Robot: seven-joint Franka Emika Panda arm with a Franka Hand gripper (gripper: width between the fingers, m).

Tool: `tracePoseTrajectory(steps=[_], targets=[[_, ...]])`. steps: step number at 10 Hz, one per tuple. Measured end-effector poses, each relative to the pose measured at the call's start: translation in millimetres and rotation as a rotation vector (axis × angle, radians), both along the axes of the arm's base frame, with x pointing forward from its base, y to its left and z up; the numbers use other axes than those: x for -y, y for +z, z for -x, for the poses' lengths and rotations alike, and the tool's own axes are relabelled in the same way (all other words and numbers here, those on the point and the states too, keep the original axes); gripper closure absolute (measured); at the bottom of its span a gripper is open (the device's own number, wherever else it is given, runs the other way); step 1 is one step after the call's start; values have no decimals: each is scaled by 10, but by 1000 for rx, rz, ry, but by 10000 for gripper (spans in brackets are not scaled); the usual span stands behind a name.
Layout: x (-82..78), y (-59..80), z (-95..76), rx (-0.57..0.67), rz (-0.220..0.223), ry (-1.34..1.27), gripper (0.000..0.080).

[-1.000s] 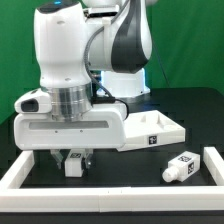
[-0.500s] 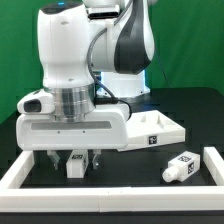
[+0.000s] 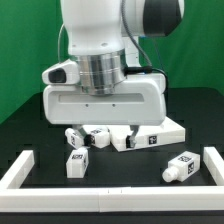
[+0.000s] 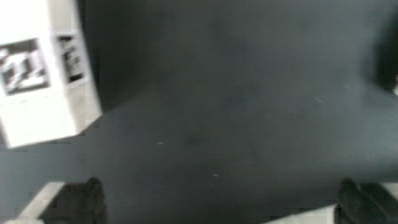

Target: Assemble one leg

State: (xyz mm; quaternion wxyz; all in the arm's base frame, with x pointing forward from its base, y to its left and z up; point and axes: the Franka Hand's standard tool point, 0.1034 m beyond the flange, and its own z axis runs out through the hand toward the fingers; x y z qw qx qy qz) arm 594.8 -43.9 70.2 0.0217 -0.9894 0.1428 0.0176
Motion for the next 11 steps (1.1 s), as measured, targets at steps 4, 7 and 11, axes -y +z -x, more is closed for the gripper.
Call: tracePoseTrajectory(steps=[4, 7, 11], targets=[[-44, -49, 14, 18, 9, 2, 150], [-378, -121, 86, -23, 3, -209, 150], [-576, -262, 63, -47, 3, -368, 150]])
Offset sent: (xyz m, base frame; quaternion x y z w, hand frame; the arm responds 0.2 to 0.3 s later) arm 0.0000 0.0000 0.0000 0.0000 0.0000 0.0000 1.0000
